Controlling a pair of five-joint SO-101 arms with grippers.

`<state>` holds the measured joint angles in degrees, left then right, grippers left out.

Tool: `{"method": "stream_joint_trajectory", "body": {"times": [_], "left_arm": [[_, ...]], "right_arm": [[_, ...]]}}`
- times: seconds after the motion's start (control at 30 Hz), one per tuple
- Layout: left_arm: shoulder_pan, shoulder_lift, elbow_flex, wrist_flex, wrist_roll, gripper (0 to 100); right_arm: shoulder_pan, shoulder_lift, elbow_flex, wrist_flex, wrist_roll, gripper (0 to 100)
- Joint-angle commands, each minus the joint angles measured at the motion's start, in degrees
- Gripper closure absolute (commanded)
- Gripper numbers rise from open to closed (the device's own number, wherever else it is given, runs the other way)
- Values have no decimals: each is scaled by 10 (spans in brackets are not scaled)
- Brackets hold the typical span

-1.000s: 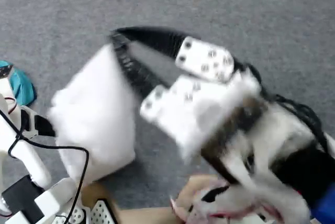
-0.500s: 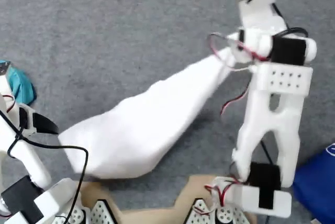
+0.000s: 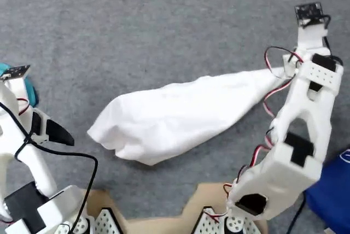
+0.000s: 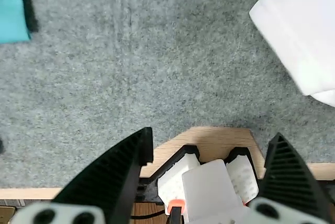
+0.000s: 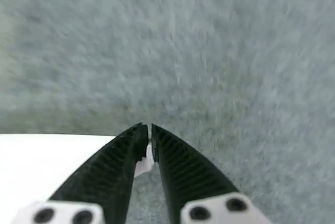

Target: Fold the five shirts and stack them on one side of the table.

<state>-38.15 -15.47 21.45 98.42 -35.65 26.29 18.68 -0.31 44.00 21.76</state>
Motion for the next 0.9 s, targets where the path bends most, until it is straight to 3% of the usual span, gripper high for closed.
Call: {"method": "stream_joint_trajectory", "body": {"times": [0.0,0.43,0.6,0.7,0.87], "left_arm": [[8,-2,-24,7,4,655],[4,-2,-23,7,3,655],[11,-2,0,7,3,655],[47,-7,34,12,4,655],[198,-6,87,23,4,655]], "right_arm": [[44,60,-73,-16,5,994],[148,213,-386,-3,4,994],[147,224,-446,55,5,994],[131,224,-458,98,5,994],[95,225,-456,170,5,994]]}}
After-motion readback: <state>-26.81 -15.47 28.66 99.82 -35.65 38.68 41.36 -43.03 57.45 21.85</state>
